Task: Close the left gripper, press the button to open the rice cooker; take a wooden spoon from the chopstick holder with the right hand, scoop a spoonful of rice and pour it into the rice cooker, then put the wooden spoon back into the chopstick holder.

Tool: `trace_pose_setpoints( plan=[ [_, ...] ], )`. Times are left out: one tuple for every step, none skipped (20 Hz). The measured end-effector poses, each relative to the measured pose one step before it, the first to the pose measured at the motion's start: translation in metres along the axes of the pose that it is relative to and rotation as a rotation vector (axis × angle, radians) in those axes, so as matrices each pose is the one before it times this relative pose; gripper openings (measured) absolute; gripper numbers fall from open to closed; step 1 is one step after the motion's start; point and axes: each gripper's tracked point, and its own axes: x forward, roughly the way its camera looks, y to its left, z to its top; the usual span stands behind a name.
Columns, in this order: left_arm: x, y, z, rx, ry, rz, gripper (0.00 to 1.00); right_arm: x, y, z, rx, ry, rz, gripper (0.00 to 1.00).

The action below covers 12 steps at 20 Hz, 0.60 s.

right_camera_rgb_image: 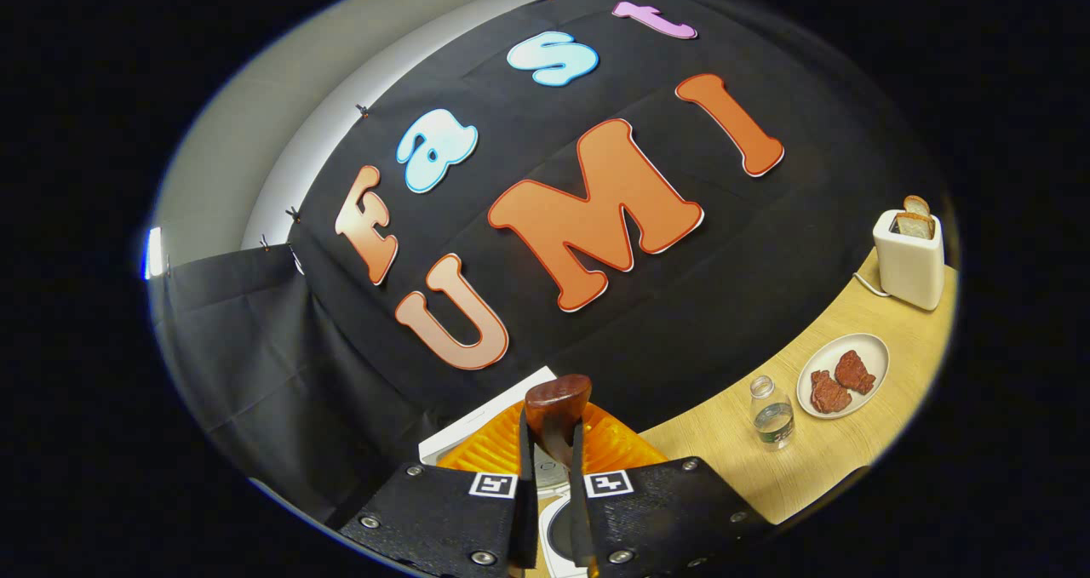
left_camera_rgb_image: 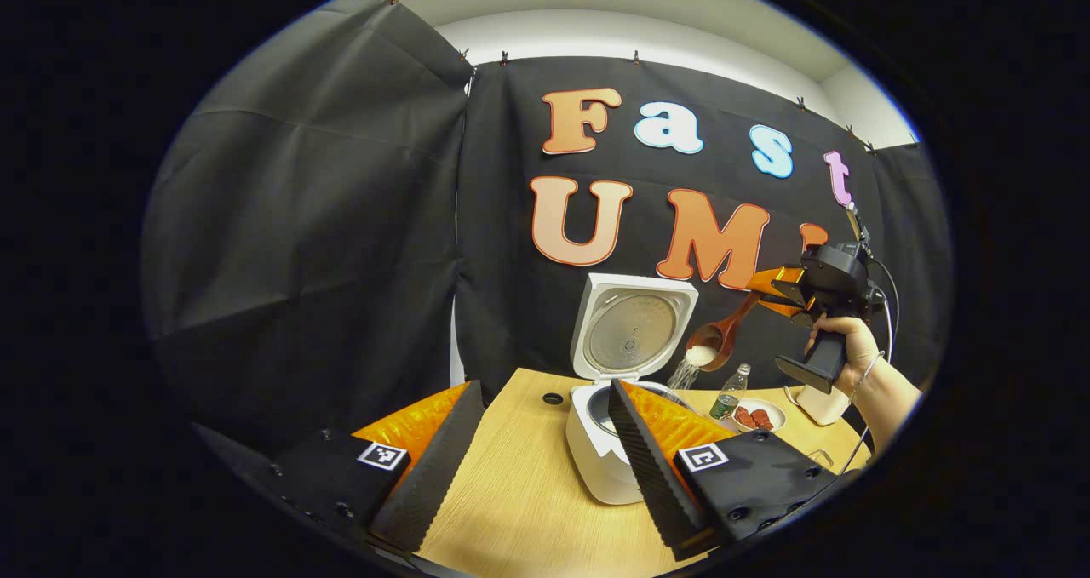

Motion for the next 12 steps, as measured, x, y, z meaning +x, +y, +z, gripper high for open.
trace_pose_setpoints(
  plan=[
    [-0.00015,0.00114,-0.00100,-0.00055,0.00119,0.00068,1.00,-0.00066,0.00100,-0.00050,-0.00879,0.00030,0.00422,0.14],
    [0.00046,0.00036,0.00036,-0.00037,-0.00002,-0.00005,1.00,-0.00081,0.00152,-0.00032,-0.01245,-0.00074,0.00313,0.14],
    [-0.00057,0.00003,-0.00032,0.00029,-0.00013,0.00035,1.00,-0.00056,0.00125,-0.00106,-0.01625,-0.00037,0.00271,0.14],
    [-0.00054,-0.00011,0.00044,0.00127,-0.00046,0.00029,1.00,-0.00101,0.00211,-0.00029,-0.01686,-0.00057,0.00344,0.14],
    [-0.00002,0.00164,-0.00088,0.00165,0.00110,0.00142,1.00,-0.00014,0.00196,-0.00188,-0.01420,0.00013,0.00424,0.14],
    [-0.00028,0.00138,-0.00076,0.00158,0.00152,0.00152,1.00,-0.00088,0.00206,-0.00099,-0.01082,0.00110,0.00464,0.14],
    [-0.00072,0.00147,-0.00119,0.00045,0.00108,0.00186,1.00,-0.00014,0.00277,-0.00042,-0.00954,-0.00171,0.00478,0.14],
    [-0.00158,0.00148,0.00094,-0.00078,0.00019,0.00234,1.00,-0.00038,0.00194,-0.00051,-0.01058,-0.00213,0.00421,0.14],
    [-0.00052,0.00218,-0.00058,-0.00103,0.00009,0.00235,1.00,-0.00080,0.00173,0.00064,-0.01403,-0.00185,0.00297,0.14],
    [-0.00073,0.00108,0.00026,-0.00138,-0.00110,0.00239,1.00,-0.00117,0.00103,0.00048,-0.01717,-0.00272,0.00382,0.14],
    [-0.00040,0.00170,-0.00050,-0.00105,-0.00018,0.00320,1.00,0.00038,0.00226,-0.00083,-0.01933,-0.00173,0.00375,0.14],
    [-0.00038,0.00048,-0.00015,-0.00184,0.00067,0.00102,1.00,-0.00080,0.00229,-0.00024,-0.02007,0.00048,0.00522,0.14]
  ],
)
